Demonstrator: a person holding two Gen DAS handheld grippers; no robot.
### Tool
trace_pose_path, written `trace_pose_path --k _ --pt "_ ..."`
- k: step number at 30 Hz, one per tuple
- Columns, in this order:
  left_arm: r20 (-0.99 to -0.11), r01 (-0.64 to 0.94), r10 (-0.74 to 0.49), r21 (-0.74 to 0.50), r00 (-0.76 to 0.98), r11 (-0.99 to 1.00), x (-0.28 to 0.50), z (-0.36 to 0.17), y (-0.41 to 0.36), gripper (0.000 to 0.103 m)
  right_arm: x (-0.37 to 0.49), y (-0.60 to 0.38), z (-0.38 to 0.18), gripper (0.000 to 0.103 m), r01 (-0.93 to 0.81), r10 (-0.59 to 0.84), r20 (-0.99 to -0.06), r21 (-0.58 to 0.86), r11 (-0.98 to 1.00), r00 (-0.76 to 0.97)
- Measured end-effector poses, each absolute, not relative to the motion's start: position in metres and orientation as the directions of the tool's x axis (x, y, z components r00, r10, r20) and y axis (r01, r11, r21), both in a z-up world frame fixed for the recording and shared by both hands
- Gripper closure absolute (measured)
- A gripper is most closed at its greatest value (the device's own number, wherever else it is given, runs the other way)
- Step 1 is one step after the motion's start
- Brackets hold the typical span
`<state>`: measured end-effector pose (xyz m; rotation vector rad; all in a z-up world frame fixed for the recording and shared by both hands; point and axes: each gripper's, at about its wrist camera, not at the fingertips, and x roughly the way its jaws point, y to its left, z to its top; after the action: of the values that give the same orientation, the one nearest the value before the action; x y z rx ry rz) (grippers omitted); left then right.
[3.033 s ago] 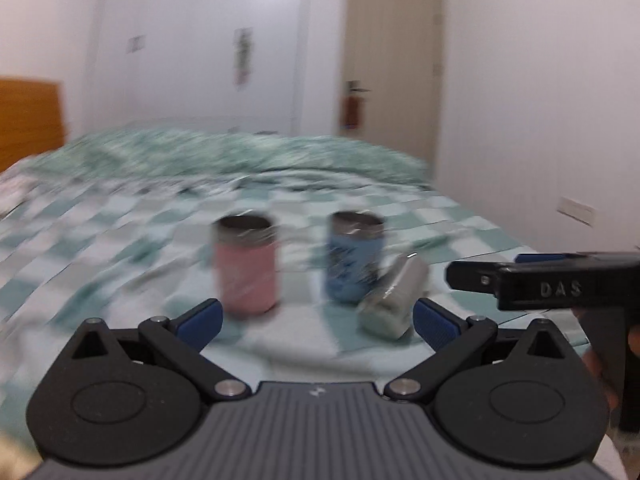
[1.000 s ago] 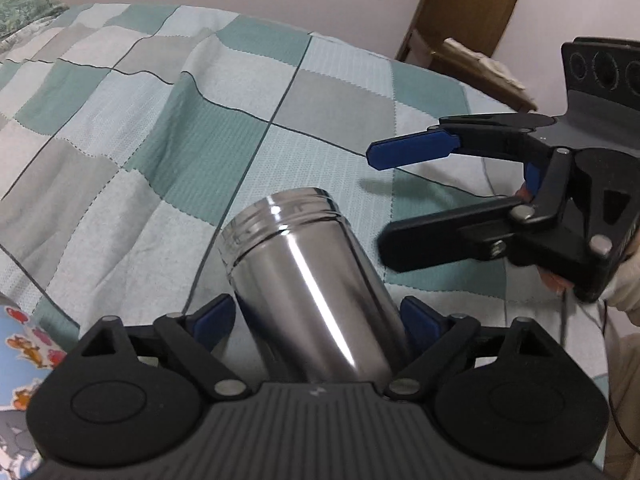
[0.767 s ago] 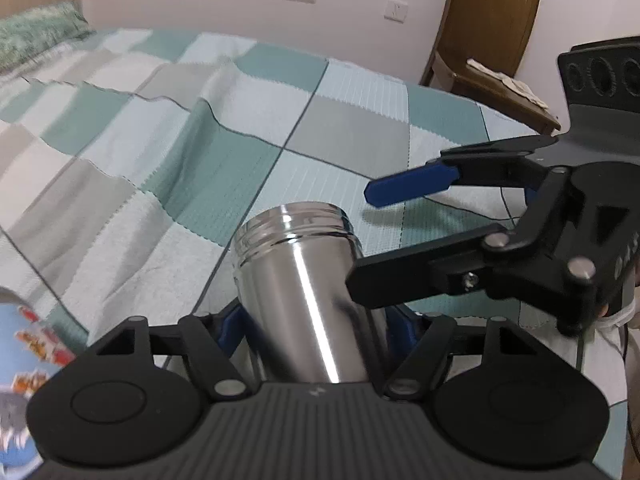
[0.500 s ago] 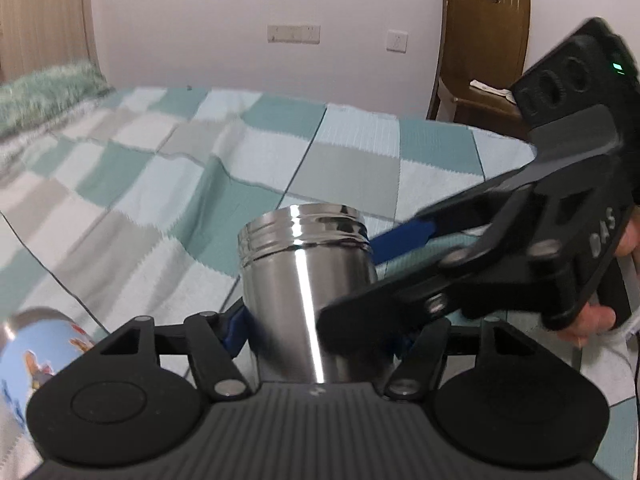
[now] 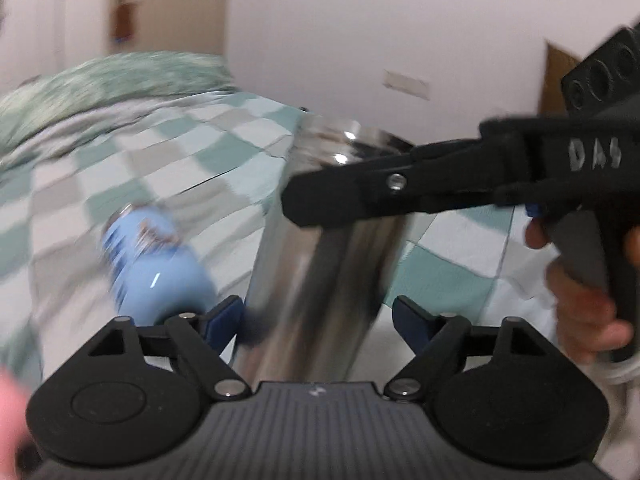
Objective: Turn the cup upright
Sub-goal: 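Lower the upright bottle onto the blanket with the right gripper and open it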
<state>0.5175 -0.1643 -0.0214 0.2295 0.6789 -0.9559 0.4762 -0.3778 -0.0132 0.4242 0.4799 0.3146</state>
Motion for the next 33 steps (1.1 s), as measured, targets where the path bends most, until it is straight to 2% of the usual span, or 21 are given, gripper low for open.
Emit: trace_pose_path --k 3,5,6,11,14,16,18,19,22,24,27,29,33 --pt "-0.627 0.729 -0.591 -0.052 0.508 0.682 0.482 -0.004 -0.137 0.014 0.453 -0.331 0.013 0.041 -0.274 0.34 -0.359 0.224 0.935 0.869" --pt "-0.615 0.632 -0.538 -0.081 0.577 0.771 0.461 0.005 -0.114 0.006 0.439 -0.305 0.026 0.041 -0.306 0.325 -0.353 0.11 0.946 0.877" --pt "-0.612 0.582 -0.513 -0.103 0.602 0.806 0.453 0.005 -0.104 0.006 0.433 -0.294 0.03 0.041 -0.329 0.337 -0.352 0.082 0.941 0.873" --pt "-0.562 0.399 -0.367 -0.071 0.741 0.914 0.394 -0.005 -0.064 0.004 0.415 -0.255 0.032 0.041 -0.41 0.392 -0.379 0.035 0.912 0.839" --pt "-0.548 0.249 -0.257 -0.09 0.796 0.964 0.371 -0.022 -0.046 0.004 0.413 -0.231 0.015 0.041 -0.442 0.402 -0.42 0.001 0.897 0.814" --pt "-0.553 0.211 -0.242 -0.121 0.797 0.97 0.361 -0.031 -0.035 0.004 0.417 -0.218 0.002 0.041 -0.455 0.406 -0.45 0.0 0.89 0.795" --pt "-0.542 0.193 -0.224 -0.114 0.81 0.974 0.352 -0.032 -0.03 0.004 0.418 -0.211 -0.015 0.041 -0.459 0.398 -0.473 -0.017 0.888 0.786" --pt "-0.533 0.198 -0.219 -0.097 0.817 0.975 0.348 -0.032 -0.03 0.004 0.412 -0.209 -0.021 0.041 -0.461 0.399 -0.454 -0.029 0.887 0.797" --pt "-0.515 0.204 -0.193 -0.036 0.835 0.978 0.344 -0.03 -0.037 0.004 0.406 -0.207 -0.022 0.041 -0.451 0.39 -0.453 -0.03 0.892 0.802" --pt "-0.509 0.204 -0.194 -0.038 0.838 0.978 0.338 -0.03 -0.038 0.004 0.408 -0.206 -0.022 0.041 -0.441 0.373 -0.468 -0.039 0.897 0.801" --pt "-0.487 0.21 -0.211 -0.057 0.848 0.976 0.336 -0.028 -0.04 0.004 0.413 -0.209 -0.023 0.033 -0.425 0.361 -0.467 -0.037 0.904 0.808" --pt "-0.457 0.214 -0.211 -0.046 0.864 0.976 0.336 -0.029 -0.042 0.002 0.415 -0.211 -0.021 0.022 -0.436 0.378 -0.466 -0.02 0.9 0.8" --pt "-0.447 0.209 -0.201 -0.031 0.872 0.977 0.332 -0.03 -0.044 0.002 0.41 -0.214 -0.016 0.022 -0.431 0.375 -0.464 -0.017 0.902 0.803"
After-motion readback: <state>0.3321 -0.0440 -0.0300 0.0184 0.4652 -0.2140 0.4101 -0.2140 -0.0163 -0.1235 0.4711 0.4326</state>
